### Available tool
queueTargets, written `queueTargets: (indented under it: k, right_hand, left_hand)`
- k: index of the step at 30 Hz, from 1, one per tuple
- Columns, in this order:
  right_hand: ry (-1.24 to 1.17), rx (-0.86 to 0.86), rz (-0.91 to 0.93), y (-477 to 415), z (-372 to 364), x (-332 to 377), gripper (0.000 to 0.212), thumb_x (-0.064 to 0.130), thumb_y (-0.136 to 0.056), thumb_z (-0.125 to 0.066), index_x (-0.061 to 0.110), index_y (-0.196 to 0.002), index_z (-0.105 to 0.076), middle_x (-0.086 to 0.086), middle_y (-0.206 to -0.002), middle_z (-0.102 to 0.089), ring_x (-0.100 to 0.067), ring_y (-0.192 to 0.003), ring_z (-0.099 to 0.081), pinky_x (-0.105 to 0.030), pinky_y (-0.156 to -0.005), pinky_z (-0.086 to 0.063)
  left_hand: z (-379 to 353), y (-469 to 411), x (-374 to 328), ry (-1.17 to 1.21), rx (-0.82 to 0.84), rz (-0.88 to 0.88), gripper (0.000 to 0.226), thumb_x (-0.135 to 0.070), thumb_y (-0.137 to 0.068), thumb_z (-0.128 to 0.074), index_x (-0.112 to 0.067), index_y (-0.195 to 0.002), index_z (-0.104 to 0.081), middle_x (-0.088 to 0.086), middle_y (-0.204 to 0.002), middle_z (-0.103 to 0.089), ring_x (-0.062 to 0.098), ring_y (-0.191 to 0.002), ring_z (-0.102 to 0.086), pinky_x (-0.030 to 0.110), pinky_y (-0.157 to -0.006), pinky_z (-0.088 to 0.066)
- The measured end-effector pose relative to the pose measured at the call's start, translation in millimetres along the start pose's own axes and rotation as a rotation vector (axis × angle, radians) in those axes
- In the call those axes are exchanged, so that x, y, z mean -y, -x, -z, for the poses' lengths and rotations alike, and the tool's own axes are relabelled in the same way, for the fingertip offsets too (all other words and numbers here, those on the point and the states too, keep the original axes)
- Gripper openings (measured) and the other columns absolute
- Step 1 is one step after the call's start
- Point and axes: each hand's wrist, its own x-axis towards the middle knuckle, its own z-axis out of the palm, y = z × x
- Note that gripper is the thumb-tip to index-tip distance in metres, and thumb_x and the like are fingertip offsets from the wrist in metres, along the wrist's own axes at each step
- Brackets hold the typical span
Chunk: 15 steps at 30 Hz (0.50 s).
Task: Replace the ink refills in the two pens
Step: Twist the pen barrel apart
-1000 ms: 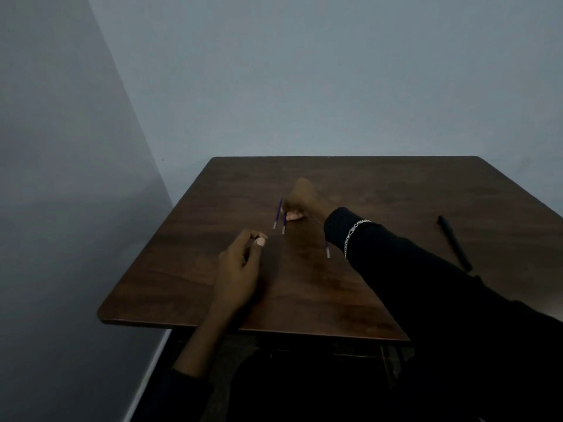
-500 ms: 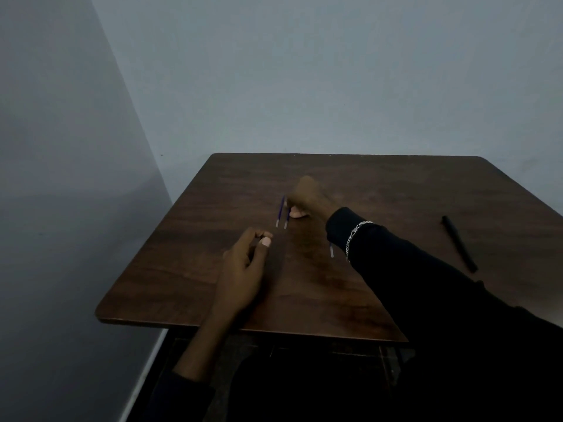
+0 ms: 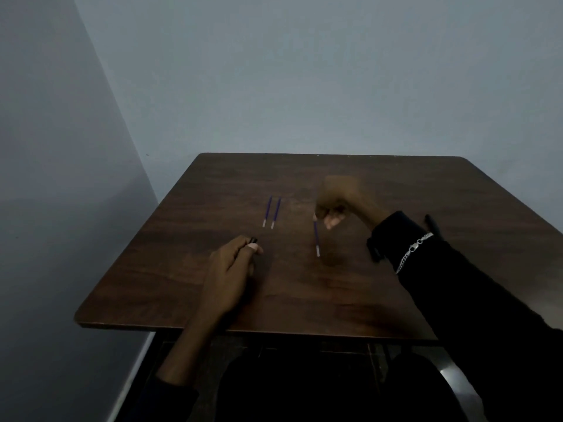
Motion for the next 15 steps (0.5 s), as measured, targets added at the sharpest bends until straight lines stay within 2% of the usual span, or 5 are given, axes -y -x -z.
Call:
queueTargets:
  k: [5,7,10,12,15]
  right_hand:
    - [-0.032,0.119,-0.127,-3,-17,-5,0.031,0.013,-0.098,-0.068,-0.008,-0.120,-0.069,-0.015,-0.099,-0.072,-0.023,-0.099,-0.066,-0.038,-0.108,-0.052]
    - [-0.028,0.108,-0.157,-5,-20,-3,0.022,0.014,-0.100,-0.063,-0.005,-0.109,-0.070,-0.014,-0.092,-0.070,-0.022,-0.091,-0.066,-0.035,-0.109,-0.051]
    - [0.046,0.044,-0.162,-6,-25,-1,0.025,0.017,-0.102,-0.057,0.000,-0.085,-0.065,-0.009,-0.080,-0.068,-0.016,-0.066,-0.060,-0.027,-0.088,-0.055]
    - [0.085,0.029,-0.150,-5,-29,1,0.027,0.017,-0.101,-0.056,0.002,-0.080,-0.062,-0.008,-0.077,-0.066,-0.014,-0.060,-0.058,-0.025,-0.066,-0.051]
    - [0.156,0.006,-0.099,0,-35,0,0.019,0.011,-0.096,-0.057,0.004,-0.079,-0.061,-0.008,-0.076,-0.065,-0.014,-0.054,-0.057,-0.023,-0.051,-0.047]
  left_hand:
    - [0,2,-1,-0.010,0.021,-0.031,0.033,-0.040,-0.094,-0.047,-0.020,-0.079,-0.069,-0.004,-0.057,-0.057,0.004,-0.053,-0.053,0.020,-0.054,-0.040]
    - [0,2,-1,-0.017,0.026,-0.036,0.033,-0.039,-0.094,-0.047,-0.020,-0.078,-0.068,-0.005,-0.056,-0.056,0.004,-0.054,-0.053,0.020,-0.054,-0.040]
    - [0,1,0,-0.031,0.035,-0.047,0.034,-0.040,-0.094,-0.046,-0.020,-0.079,-0.069,-0.006,-0.056,-0.057,0.004,-0.053,-0.054,0.019,-0.055,-0.040]
    - [1,0,0,-0.043,0.041,-0.050,0.035,-0.042,-0.094,-0.045,-0.021,-0.080,-0.070,-0.007,-0.056,-0.057,0.005,-0.054,-0.055,0.018,-0.054,-0.040]
    - [1,1,-1,-0.065,0.050,-0.069,0.035,-0.043,-0.095,-0.044,-0.022,-0.082,-0.070,-0.008,-0.058,-0.058,0.006,-0.055,-0.056,0.018,-0.055,-0.040]
